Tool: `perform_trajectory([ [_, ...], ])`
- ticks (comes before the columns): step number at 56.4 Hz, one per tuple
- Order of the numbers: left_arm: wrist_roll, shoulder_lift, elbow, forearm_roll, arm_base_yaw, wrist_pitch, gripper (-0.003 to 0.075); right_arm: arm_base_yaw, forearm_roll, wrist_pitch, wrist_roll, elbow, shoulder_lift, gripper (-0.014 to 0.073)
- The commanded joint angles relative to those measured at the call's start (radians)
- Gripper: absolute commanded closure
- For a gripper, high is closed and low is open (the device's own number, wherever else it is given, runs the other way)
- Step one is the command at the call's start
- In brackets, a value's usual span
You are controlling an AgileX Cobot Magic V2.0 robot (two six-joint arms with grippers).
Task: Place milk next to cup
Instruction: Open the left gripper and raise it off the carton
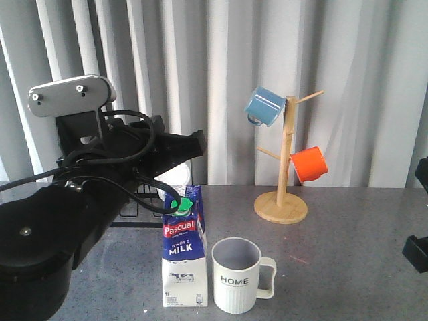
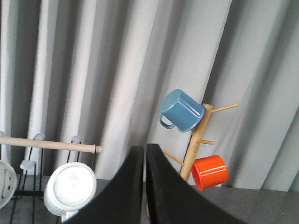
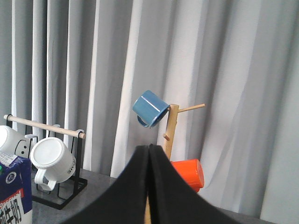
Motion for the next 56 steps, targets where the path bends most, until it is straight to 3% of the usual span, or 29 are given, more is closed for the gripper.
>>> perform_trajectory([
  [1,-0.122,-0.044,-0.065,0.085,-0.016,0.007,0.0728,-0.005,-0.003,-0.07,0.003,-0.029,-0.005,0.0602],
  [5,-0.202,-0.043,-0.115,0.143,-0.031,0.076,0.0728,-0.005,-0.003,-0.07,0.003,-0.029,-0.005,0.0602],
  [11,-0.233,-0.042,-0.155,0.316,-0.062,0.289,0.0728,-0.005,-0.003,-0.07,0.003,-0.029,-0.005,0.0602],
  [17,-0.235,-0.042,-0.105,0.511,-0.072,0.551,0.0728,-0.005,-0.003,-0.07,0.003,-0.029,-0.005,0.0602],
  [20,-0.276,-0.047,-0.057,0.623,-0.071,0.61,0.0728,-0.005,-0.003,-0.069,0.003,-0.029,-0.005,0.0602],
  [29,-0.745,-0.171,0.211,1.039,-0.022,0.468,0.0728,-0.005,-0.003,-0.07,0.003,-0.029,-0.005,0.0602],
  [35,-0.983,-0.309,0.429,1.181,0.075,0.35,0.0727,-0.005,-0.003,-0.066,0.003,-0.029,-0.002,0.0602],
  [45,-1.037,-0.607,0.766,1.197,0.237,0.296,0.0727,-0.005,-0.003,-0.067,0.003,-0.029,-0.002,0.0602],
  [56,-1.043,-0.96,0.971,1.197,0.426,0.326,0.0727,-0.005,-0.003,-0.067,0.003,-0.029,-0.002,0.0602],
])
